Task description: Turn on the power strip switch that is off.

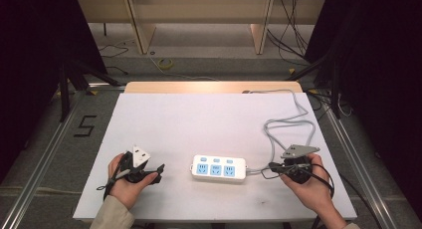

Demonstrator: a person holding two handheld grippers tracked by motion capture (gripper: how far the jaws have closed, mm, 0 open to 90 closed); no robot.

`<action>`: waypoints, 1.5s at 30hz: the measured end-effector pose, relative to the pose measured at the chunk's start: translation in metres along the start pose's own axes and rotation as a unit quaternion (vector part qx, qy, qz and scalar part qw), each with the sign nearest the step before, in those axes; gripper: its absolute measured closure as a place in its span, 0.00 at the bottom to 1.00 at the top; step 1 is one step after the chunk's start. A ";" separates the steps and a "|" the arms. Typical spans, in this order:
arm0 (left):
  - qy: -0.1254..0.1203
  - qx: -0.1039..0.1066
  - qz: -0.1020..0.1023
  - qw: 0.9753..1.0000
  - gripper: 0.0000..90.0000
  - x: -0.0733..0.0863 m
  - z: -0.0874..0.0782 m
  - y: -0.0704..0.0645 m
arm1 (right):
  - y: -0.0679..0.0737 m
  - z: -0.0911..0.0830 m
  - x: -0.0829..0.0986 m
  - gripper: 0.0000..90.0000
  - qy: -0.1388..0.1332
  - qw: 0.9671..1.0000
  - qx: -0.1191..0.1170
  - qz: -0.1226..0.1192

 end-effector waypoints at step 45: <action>-0.003 0.003 0.006 1.000 0.19 -0.001 0.000 -0.004 | 0.012 0.018 -0.027 1.00 0.022 0.999 -0.023 -0.024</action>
Point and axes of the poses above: each handheld gripper's, and its own axes: z roughly forward along the jaws, x roughly out of its underside, y roughly to its left, the point moved 2 cm from there along z, roughly forward along the jaws, and after that the axes turned 15 degrees about -x, right-handed, at the moved point
